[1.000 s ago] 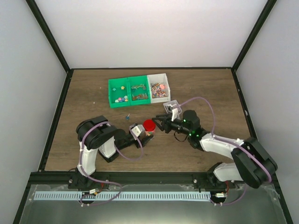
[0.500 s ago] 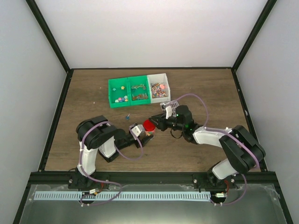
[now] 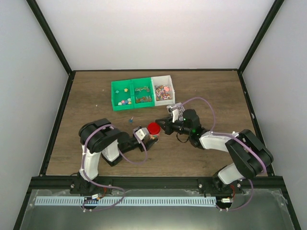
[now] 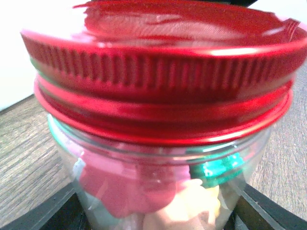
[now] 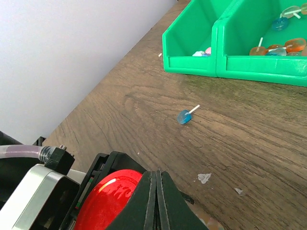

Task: Pack the candies
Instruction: Screw the bottle lid onto the packing bottle.

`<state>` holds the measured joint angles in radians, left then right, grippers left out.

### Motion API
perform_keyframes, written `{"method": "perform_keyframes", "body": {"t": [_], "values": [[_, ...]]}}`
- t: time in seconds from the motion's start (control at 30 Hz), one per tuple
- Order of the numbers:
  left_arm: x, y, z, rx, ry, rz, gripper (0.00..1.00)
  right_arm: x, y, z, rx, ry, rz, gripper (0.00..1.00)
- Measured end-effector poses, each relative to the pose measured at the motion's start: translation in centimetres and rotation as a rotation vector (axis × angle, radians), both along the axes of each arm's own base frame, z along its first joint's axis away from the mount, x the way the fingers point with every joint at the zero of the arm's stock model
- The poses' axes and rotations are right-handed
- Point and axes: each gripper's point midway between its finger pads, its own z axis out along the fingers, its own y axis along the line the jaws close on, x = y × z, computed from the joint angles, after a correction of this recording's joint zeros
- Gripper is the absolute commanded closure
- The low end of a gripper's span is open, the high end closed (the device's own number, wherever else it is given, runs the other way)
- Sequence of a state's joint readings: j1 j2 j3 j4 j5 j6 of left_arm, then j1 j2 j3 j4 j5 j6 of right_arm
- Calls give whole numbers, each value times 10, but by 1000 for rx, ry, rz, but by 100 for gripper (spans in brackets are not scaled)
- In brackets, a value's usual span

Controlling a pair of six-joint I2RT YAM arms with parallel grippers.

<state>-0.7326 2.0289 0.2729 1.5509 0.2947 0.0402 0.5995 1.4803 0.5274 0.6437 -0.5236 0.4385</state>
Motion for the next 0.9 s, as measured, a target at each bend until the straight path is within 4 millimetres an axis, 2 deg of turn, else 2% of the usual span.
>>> {"method": "perform_keyframes", "body": {"t": [0.3, 0.53, 0.67, 0.83, 0.9], "values": [[0, 0, 0, 1, -2, -2, 35, -5, -5, -1, 32, -5, 2, 99], [0, 0, 0, -2, 0, -7, 35, -20, -15, -1, 70, 3, 10, 99], [0, 1, 0, -5, 5, -8, 35, -34, -19, -3, 91, 10, 32, 99], [2, -1, 0, -6, 3, -9, 35, -69, -21, -21, 85, 83, 121, 99], [2, -1, 0, -6, 3, -9, 35, -75, -24, -23, 80, 96, 119, 99]]}}
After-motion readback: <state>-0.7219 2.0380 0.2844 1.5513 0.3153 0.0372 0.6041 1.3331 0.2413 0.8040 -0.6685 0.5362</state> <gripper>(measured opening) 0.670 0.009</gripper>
